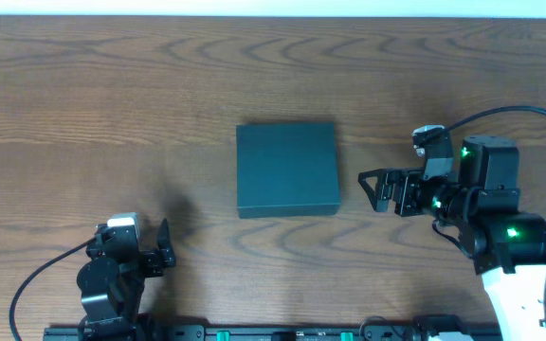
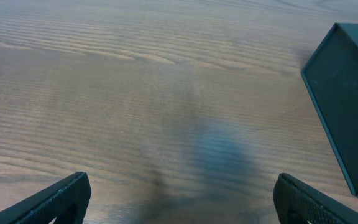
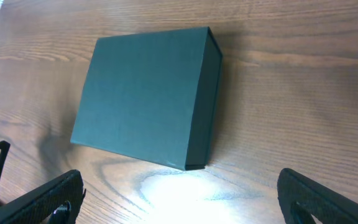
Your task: Pack container
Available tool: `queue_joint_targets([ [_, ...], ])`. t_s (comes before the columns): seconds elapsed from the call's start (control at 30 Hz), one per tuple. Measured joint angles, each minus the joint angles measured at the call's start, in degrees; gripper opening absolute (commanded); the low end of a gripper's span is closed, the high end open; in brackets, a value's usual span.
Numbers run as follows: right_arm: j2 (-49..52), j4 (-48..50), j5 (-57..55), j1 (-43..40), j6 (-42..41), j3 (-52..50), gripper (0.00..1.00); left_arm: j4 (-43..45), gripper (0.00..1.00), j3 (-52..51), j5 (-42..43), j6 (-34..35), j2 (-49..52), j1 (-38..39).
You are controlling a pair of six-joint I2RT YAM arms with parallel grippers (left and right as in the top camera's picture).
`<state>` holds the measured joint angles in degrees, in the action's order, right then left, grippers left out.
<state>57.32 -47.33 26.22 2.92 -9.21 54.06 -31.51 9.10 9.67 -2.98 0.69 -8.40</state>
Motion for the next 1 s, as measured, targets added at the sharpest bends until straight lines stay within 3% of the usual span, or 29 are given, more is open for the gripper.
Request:
queue_joint_targets([
  [0.33,-3.2,0.8,-3.0,0.0,2.1,-0.1,0.99,0.0,0.95,0.0,0.0,0.0,0.0,0.0],
  [0.5,-15.9,9.3,-7.4,0.0,12.2,-4.3,0.99,0.0,0.95,0.0,0.0,0.0,0.0,0.0],
  [0.7,-33.7,17.6,-8.9,-0.8,25.0,-18.7,0.99,0.1,0.95,0.0,-0.1,0.0,0.0,0.0],
  [1.0,-49.2,18.0,-10.4,-4.1,29.0,-33.3,0.99,0.0,0.95,0.0,-0.2,0.0,-0.1,0.0],
])
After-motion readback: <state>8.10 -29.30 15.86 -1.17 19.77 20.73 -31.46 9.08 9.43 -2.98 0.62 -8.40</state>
